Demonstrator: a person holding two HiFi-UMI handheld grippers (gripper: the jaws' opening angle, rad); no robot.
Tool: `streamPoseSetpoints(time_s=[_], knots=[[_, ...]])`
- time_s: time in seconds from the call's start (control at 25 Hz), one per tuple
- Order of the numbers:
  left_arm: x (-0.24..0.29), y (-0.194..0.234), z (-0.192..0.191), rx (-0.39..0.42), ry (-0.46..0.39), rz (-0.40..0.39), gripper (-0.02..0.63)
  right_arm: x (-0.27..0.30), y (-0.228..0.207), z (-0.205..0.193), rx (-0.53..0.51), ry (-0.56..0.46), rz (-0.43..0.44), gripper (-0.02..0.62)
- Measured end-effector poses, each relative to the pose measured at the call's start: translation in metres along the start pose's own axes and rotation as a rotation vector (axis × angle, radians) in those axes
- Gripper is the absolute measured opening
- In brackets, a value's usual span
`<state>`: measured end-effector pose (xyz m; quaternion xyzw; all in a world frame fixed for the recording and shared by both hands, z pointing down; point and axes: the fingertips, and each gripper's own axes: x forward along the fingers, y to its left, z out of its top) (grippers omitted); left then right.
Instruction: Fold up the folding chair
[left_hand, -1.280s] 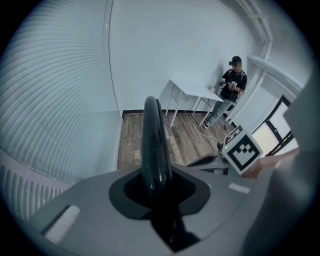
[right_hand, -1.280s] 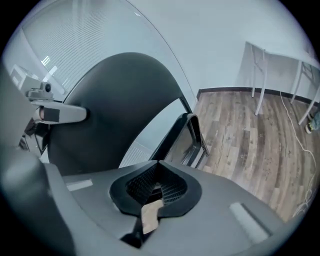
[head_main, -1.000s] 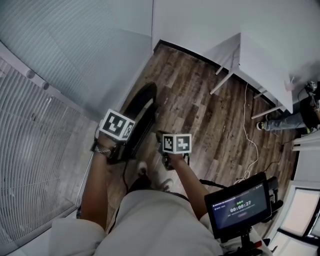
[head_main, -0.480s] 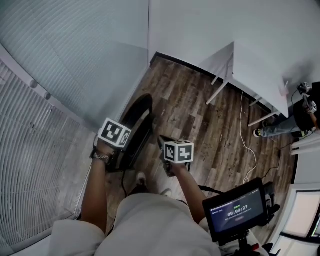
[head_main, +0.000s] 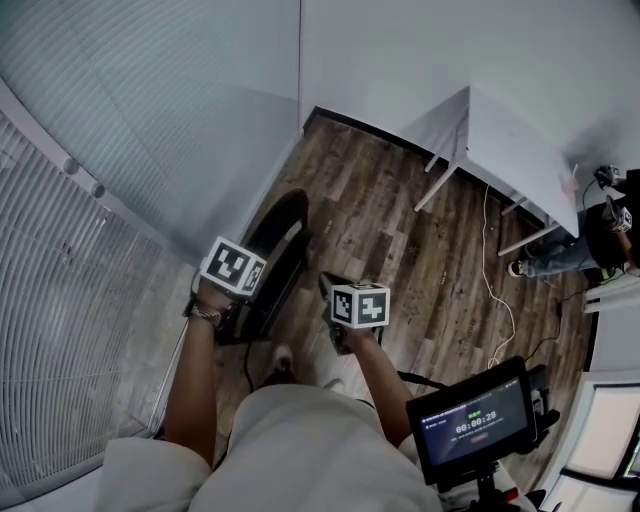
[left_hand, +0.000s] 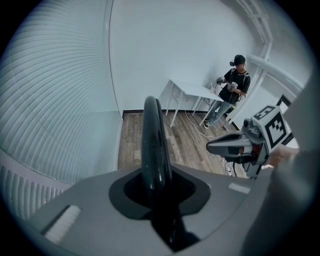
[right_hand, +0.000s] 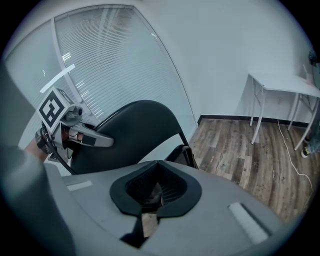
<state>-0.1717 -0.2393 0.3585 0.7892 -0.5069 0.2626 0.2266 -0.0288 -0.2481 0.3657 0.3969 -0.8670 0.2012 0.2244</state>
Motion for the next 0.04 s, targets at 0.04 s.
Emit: streamPoseSetpoints(time_s=[0.04], knots=[[0.0001, 0.0011, 0.0001, 0.001, -0.001, 0.000, 0.055, 0.0017, 0.0010, -0.0001, 0.001, -0.001, 0.003, 0.000]])
